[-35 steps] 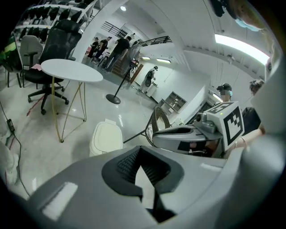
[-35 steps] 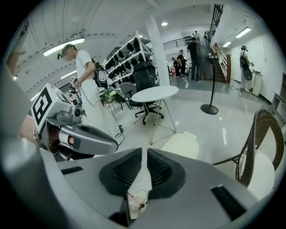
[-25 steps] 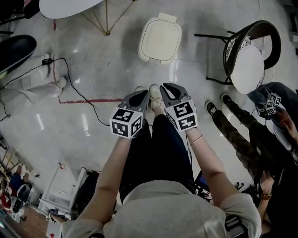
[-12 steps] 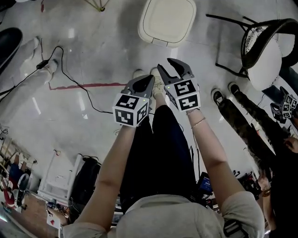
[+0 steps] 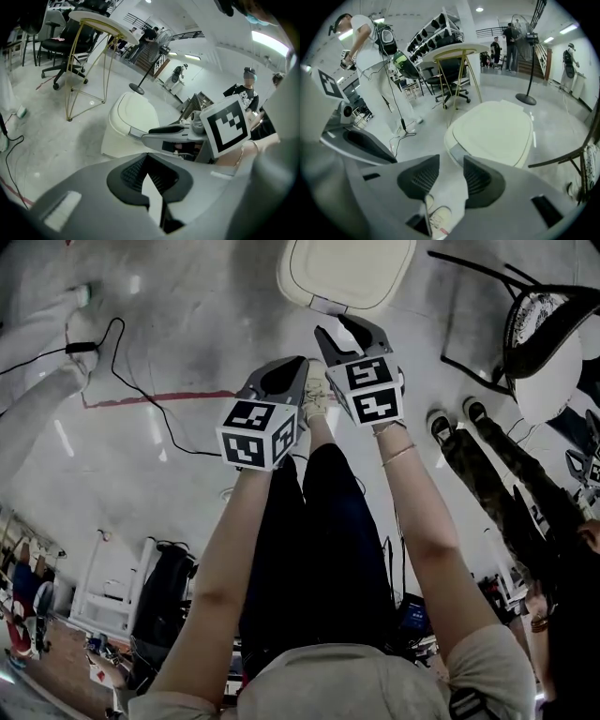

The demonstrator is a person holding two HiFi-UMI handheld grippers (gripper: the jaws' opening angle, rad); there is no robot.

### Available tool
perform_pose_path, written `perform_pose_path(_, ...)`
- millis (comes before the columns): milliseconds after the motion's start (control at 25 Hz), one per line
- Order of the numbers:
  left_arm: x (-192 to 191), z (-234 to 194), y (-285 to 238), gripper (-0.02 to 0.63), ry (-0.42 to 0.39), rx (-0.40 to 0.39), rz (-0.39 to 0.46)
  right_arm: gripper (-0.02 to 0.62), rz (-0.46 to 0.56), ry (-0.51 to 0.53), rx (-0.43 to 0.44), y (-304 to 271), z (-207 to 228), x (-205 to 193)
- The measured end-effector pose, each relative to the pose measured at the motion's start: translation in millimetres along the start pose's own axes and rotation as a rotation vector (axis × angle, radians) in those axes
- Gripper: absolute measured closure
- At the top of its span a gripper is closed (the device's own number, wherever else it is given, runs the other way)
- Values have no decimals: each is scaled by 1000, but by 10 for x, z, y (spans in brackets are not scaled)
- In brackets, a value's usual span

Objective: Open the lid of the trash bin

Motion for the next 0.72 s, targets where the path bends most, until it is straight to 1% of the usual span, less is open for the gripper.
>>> perform_pose_path(120,-8,-48,-37,609,5,6,1,449,-5,5,1,-92,9,52)
perform_pose_path(320,-15,-84,-31,609,8,11,4,436,-21,18,-7,-166,-8,59)
perform_pose_path(480,-36,-124,-15,609,12,19,3,433,-45,3,-7,-239,6,22)
perform_pose_path(720,-47,-161,-10,609,18,24,-4,433,-42,-37,-40,-267,24,16)
Point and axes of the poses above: the fingertips, and each gripper's own axes: y backward along the fingers, z to its right, x out of its top, the point moved 10 cm from there along y, backward along the fingers, and after that the axes turned 7 degrees about -y, right-handed, at the moved point
